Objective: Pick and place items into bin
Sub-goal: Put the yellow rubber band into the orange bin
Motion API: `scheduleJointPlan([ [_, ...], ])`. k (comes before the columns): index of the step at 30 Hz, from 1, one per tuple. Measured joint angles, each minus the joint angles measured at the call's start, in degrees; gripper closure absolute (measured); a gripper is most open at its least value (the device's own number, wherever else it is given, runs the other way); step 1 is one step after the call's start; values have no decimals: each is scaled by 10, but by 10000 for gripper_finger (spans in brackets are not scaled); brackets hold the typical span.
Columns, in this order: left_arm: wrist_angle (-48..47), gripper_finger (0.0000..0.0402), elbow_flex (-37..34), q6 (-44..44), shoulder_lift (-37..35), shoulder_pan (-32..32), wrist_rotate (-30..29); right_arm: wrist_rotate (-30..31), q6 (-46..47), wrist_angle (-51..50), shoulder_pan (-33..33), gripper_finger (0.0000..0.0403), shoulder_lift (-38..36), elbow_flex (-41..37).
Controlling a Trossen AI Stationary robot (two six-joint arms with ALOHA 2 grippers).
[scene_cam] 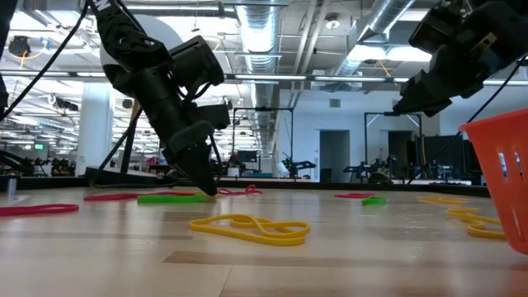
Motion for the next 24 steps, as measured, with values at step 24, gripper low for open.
scheduleJointPlan([
  [24,-4,339,0,-7,1,-8,9,-75,-17,36,-4,337,0,0],
])
